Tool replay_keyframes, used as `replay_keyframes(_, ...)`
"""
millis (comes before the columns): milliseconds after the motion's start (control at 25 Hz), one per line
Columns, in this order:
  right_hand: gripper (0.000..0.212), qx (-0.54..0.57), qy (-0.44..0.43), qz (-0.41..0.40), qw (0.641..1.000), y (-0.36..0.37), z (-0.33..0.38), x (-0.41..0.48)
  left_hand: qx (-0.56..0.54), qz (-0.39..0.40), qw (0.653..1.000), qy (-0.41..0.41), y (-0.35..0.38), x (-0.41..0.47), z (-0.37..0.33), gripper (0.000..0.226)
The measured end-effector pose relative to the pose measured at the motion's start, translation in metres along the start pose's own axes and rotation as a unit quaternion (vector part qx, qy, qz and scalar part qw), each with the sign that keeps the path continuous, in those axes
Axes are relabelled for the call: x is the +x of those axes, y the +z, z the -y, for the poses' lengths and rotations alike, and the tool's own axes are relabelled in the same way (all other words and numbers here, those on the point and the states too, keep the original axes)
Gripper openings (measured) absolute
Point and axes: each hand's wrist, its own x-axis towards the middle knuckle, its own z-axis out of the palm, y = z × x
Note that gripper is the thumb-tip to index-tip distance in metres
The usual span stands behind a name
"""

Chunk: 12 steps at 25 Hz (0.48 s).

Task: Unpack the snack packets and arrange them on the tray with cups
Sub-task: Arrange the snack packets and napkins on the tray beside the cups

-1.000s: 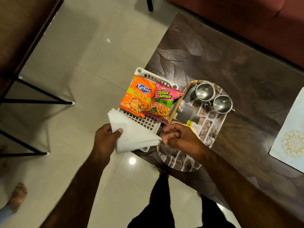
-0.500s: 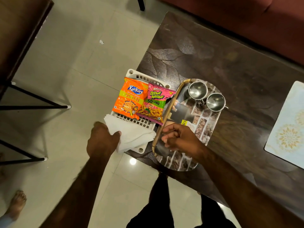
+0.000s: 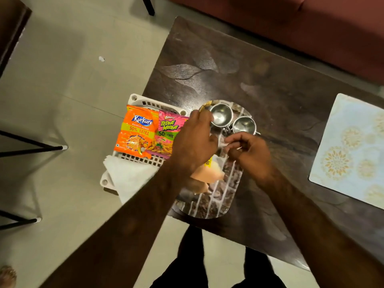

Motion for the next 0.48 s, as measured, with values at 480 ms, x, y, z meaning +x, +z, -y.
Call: replay_keyframes(480,0.089,-0.313,-0.037,-0.036,0.948,-0.034,0.0,0.042,0.137,0.092,0.986,0.015,0.023,0.072,-0.009,0.076)
